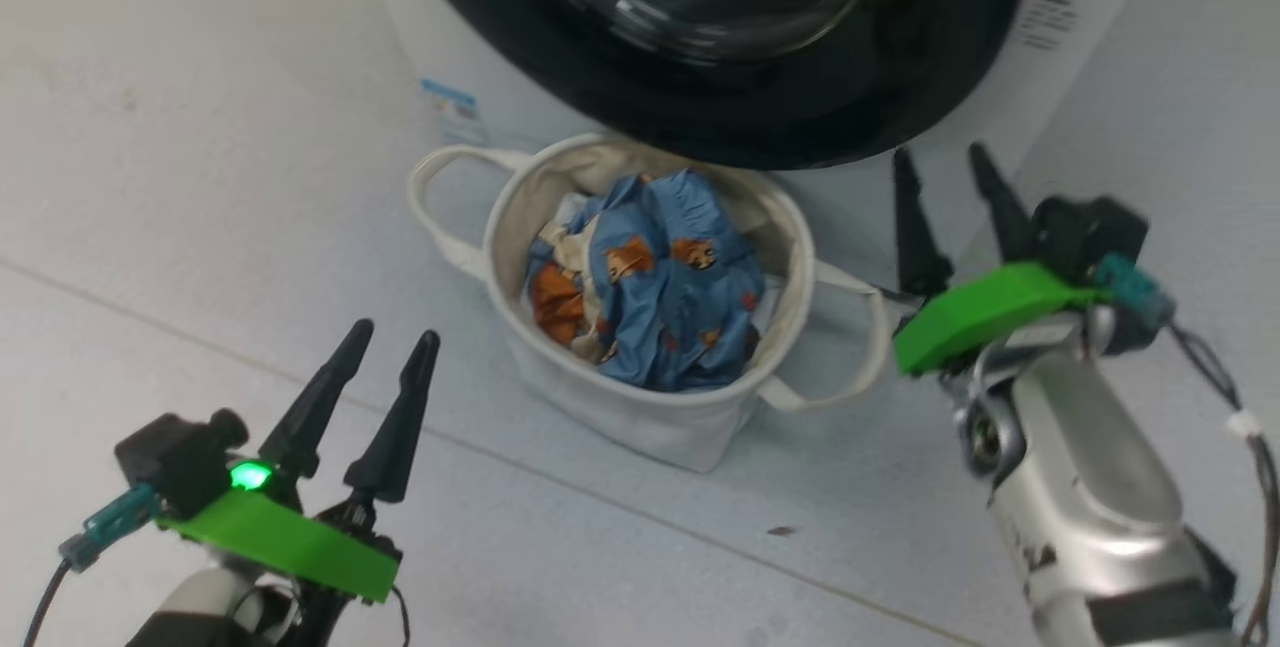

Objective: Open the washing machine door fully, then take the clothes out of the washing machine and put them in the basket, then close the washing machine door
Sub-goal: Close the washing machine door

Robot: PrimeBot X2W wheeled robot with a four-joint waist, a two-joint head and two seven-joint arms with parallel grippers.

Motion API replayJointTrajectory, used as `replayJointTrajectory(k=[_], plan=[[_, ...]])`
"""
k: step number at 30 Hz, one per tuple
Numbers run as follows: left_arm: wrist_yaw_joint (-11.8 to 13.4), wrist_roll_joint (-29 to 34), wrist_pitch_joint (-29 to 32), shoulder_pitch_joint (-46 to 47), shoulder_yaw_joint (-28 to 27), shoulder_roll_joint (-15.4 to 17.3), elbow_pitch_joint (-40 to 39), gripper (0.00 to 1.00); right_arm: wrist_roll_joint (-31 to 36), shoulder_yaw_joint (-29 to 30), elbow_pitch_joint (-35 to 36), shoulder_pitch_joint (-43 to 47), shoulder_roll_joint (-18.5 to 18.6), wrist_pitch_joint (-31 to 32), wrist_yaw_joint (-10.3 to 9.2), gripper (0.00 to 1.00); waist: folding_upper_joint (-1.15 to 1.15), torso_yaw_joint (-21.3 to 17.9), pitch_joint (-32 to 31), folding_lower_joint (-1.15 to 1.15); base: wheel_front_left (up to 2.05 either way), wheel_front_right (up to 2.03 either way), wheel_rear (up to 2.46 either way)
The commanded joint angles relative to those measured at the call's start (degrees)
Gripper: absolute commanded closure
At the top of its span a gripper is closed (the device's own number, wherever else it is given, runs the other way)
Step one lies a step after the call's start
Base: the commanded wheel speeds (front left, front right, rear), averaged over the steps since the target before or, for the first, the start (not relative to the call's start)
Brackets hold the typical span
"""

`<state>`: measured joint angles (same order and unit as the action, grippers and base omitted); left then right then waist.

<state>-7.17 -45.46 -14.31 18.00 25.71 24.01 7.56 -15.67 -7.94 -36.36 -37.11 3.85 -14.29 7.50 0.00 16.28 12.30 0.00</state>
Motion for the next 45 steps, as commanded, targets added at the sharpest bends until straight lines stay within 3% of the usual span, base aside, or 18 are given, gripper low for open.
replayJointTrajectory(k=[1, 10, 15, 27, 45], plan=[[-0.32, 0.58, -0.69, 0.17, -3.44, 2.55, -0.92, 0.0, -1.28, -2.74, 4.22, 1.88, -0.97, -0.71, -0.01, 0.0, 0.0, -4.1, -3.52, 0.0, 0.0, 0.0, 0.0], [-0.32, 2.17, -0.69, -4.7, -7.49, 3.01, 1.32, 0.0, -1.1, -6.36, 18.01, 17.76, -0.97, 0.06, -0.01, 0.0, 0.0, -13.63, -8.85, 0.0, 0.0, 0.0, 0.0], [-0.32, 0.42, -0.69, -6.76, -8.2, 3.08, 0.49, 0.0, -0.22, -5.59, 24.88, 26.11, -0.97, 2.44, -0.01, 0.0, 0.0, -16.76, -10.56, 0.0, 0.0, 0.0, 0.0], [-0.32, 1.84, -0.69, -8.91, -11.19, 3.54, -0.95, 0.0, 0.32, -3.61, 35.84, 35.68, -0.97, 5.42, -0.01, 0.0, 0.0, -19.12, -10.75, 0.0, 0.0, 0.0, 0.0], [-0.32, 1.59, -0.69, -9.19, -10.64, 3.2, -2.42, 0.0, 0.91, -3.4, 40.52, 36.7, -0.97, 8.09, -0.01, 0.0, 0.0, -17.74, -9.86, 0.0, 0.0, 0.0, 0.0]])
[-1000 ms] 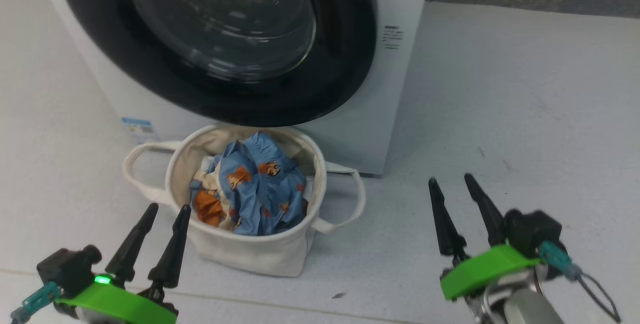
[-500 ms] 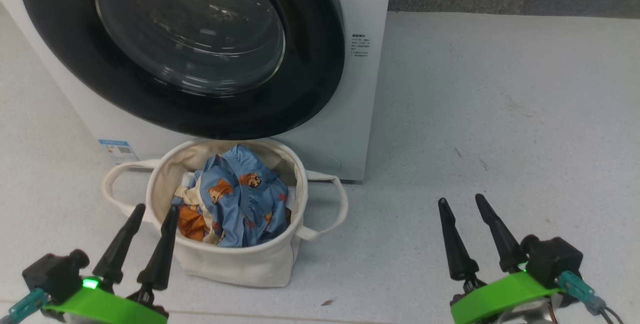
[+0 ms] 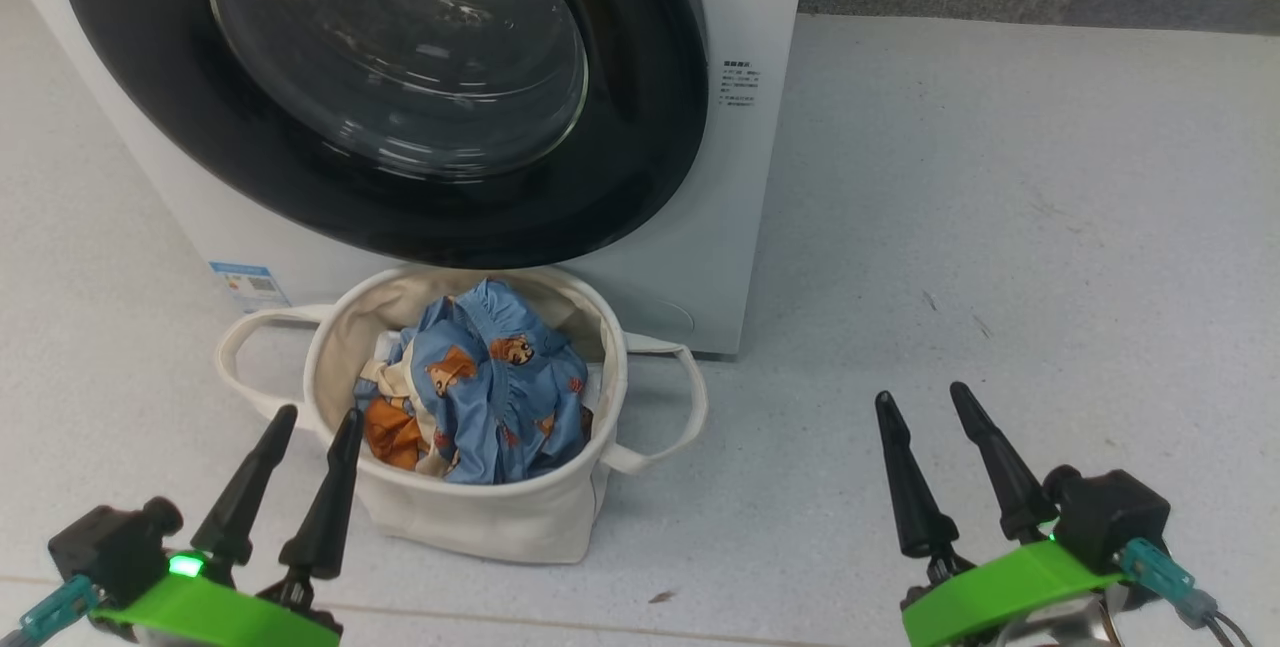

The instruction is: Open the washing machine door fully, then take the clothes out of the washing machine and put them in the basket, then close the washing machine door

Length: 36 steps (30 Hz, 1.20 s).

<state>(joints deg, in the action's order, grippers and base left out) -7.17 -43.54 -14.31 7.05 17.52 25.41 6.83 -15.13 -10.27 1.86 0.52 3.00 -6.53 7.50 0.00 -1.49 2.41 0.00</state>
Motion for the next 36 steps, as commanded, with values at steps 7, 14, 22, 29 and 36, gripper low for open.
replayJointTrajectory(k=[7, 14, 22, 29, 36], plan=[[0.09, -1.99, 0.06, -0.02, 0.71, -0.09, 0.17, 1.0, -0.03, -0.04, -0.05, 0.02, 0.0, 0.47, 0.0, 1.0, 0.0, 0.1, 0.1, 0.0, 0.0, 0.0, 0.0], [0.09, -3.84, 0.73, -0.85, 0.93, -1.99, 2.11, 1.0, -3.11, 0.12, -2.63, 0.45, 0.18, 0.63, 0.0, 1.0, 0.0, 0.16, -0.02, -0.07, 0.0, 0.0, 0.0], [0.07, -6.67, 1.71, -0.84, -0.27, -3.0, 2.51, 1.0, -7.88, 0.62, -3.56, -0.06, 0.56, 1.0, 0.0, 1.0, 0.0, 0.24, -0.14, -0.01, 0.0, 0.0, 0.0], [0.05, -9.44, 2.71, -0.77, -1.51, -4.03, 2.89, 1.0, -12.52, 1.16, -4.38, -0.56, 0.85, 1.39, 0.0, 1.0, 0.0, 0.31, -0.25, 0.0, 0.0, 0.0, 0.0], [0.02, -12.2, 3.73, -0.78, -2.78, -5.09, 3.17, 1.0, -17.11, 1.78, -5.13, -0.95, 1.08, 1.82, 0.0, 1.0, 0.0, 0.39, -0.38, 0.0, 0.0, 0.0, 0.0]])
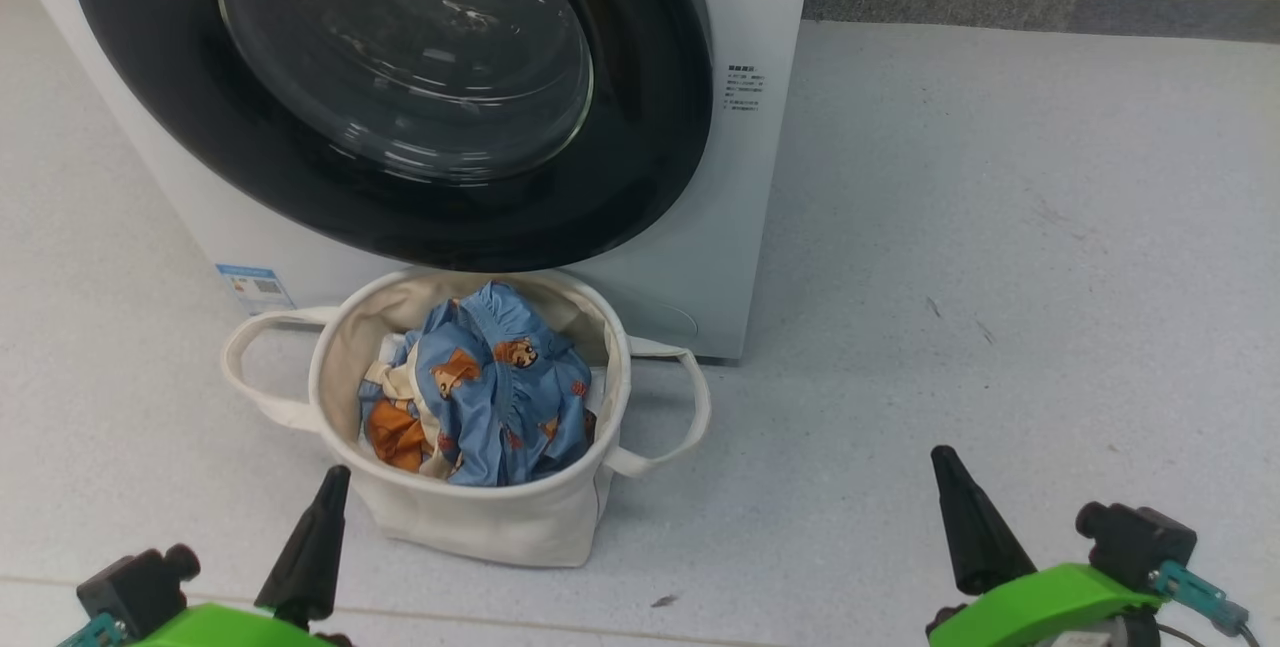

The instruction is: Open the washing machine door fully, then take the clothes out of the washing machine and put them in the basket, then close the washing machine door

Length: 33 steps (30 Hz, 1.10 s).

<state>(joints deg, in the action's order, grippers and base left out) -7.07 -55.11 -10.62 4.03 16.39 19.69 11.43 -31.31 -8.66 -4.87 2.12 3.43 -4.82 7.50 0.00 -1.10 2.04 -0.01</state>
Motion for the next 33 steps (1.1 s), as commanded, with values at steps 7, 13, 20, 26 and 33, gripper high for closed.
replayJointTrajectory(k=[7, 13, 20, 26, 33], plan=[[-0.1, -3.36, 1.08, 2.21, -2.95, -0.46, -1.16, 1.0, -5.48, 0.84, 0.88, -2.92, 0.85, 0.58, 0.0, 1.0, 0.0, 0.08, -0.14, 0.01, 0.0, 0.0, 0.0], [-0.12, -5.69, 1.99, 2.19, -4.08, -1.41, -0.92, 1.0, -9.35, 1.46, 0.25, -3.25, 0.98, 1.02, 0.0, 1.0, 0.0, 0.14, -0.25, 0.01, 0.0, 0.0, 0.0], [-0.14, -8.38, 3.07, 2.17, -5.43, -2.53, -0.65, 1.0, -13.82, 2.21, -0.49, -3.63, 1.12, 1.57, 0.0, 1.0, 0.0, 0.22, -0.38, 0.01, 0.0, 0.0, 0.0], [-0.16, -10.28, 3.85, 2.16, -6.4, -3.33, -0.45, 1.0, -16.98, 2.77, -1.01, -3.9, 1.19, 1.98, 0.0, 1.0, 0.0, 0.28, -0.47, 0.01, 0.0, 0.0, 0.0], [-0.19, -12.94, 4.96, 2.14, -7.78, -4.48, -0.17, 1.0, -21.4, 3.59, -1.76, -4.29, 1.28, 2.57, 0.0, 1.0, 0.0, 0.35, -0.6, 0.01, 0.0, 0.0, 0.0]])
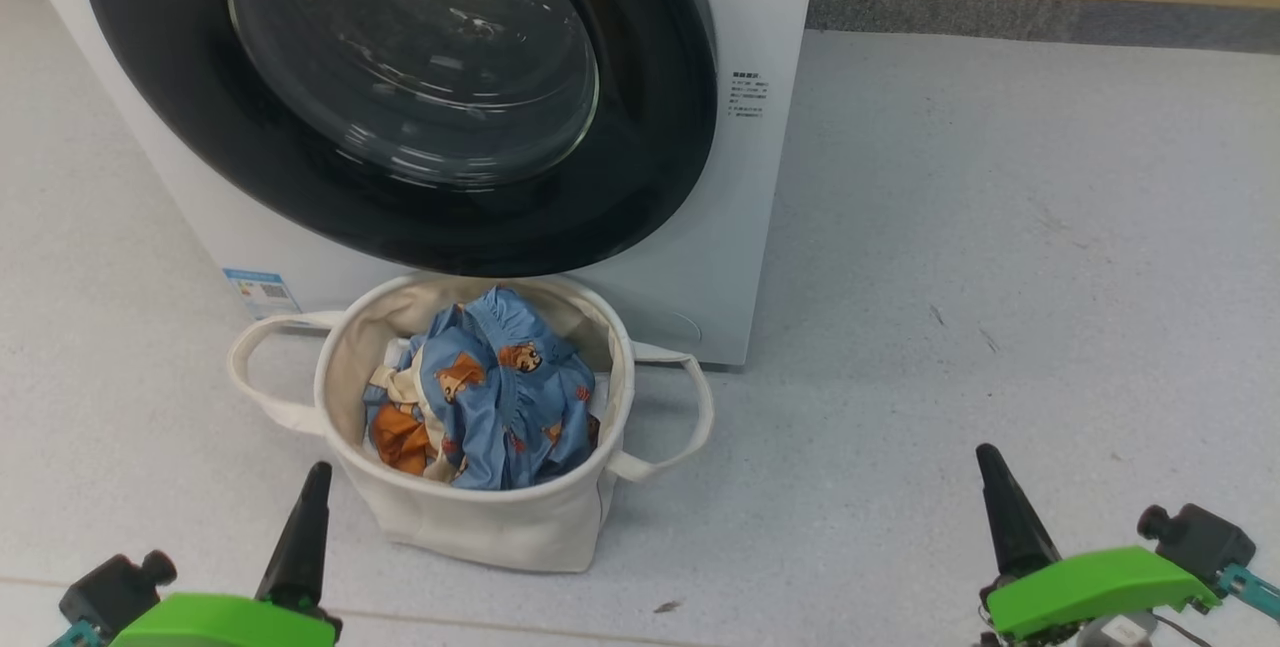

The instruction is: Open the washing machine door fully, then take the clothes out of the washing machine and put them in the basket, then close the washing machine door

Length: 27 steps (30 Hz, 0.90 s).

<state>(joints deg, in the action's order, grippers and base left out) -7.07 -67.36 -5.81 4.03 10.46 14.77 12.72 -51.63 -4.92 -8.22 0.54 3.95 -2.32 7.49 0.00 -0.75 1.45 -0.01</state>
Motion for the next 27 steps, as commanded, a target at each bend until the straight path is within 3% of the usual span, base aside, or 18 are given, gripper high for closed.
replayJointTrajectory(k=[1, 27], plan=[[-0.19, -1.07, 0.31, 2.14, -2.06, 0.28, -1.42, 1.0, -1.71, -0.04, 1.49, -2.76, 0.77, 0.17, 0.01, 1.0, 0.0, 0.02, -0.03, 0.0, 0.0, 0.0, 0.0], [-0.28, -11.2, 4.71, 2.09, -7.53, -4.24, -0.33, 1.0, -18.51, 3.4, -1.4, -4.27, 0.91, 2.69, 0.0, 1.0, 0.0, 0.31, -0.53, 0.0, 0.0, 0.0, 0.0]])
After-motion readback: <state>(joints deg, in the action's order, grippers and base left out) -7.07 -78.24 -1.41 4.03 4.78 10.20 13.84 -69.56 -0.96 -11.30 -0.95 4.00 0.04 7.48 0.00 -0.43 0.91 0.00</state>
